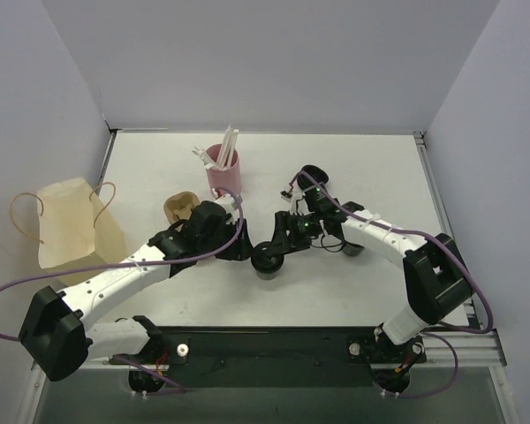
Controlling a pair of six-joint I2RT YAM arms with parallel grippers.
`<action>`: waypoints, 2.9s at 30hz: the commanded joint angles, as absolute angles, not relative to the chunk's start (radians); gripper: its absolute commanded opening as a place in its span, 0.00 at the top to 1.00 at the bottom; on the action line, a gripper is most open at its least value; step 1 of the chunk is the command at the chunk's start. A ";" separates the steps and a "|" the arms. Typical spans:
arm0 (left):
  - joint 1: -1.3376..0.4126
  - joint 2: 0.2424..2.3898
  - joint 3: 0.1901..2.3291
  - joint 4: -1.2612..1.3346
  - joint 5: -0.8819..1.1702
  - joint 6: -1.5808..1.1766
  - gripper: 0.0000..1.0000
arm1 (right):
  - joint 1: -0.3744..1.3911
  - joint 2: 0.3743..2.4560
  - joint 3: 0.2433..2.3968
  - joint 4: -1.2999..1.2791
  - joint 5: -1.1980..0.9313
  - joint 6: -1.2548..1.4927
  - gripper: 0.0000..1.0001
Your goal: Pack the takeout coffee
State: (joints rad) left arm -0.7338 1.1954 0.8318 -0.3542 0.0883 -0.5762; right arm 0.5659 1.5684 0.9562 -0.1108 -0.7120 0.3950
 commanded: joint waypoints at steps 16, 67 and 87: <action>-0.729 1.298 0.738 -0.167 0.118 -0.598 0.42 | 0.592 1.609 0.946 -0.060 -0.798 0.364 0.56; -0.709 1.201 0.715 -0.195 0.187 -0.664 0.34 | 0.586 1.583 0.937 -0.080 -0.746 0.348 0.62; -0.680 1.209 0.693 -0.101 0.268 -0.718 0.31 | 0.586 1.588 0.946 -0.087 -0.752 0.344 0.63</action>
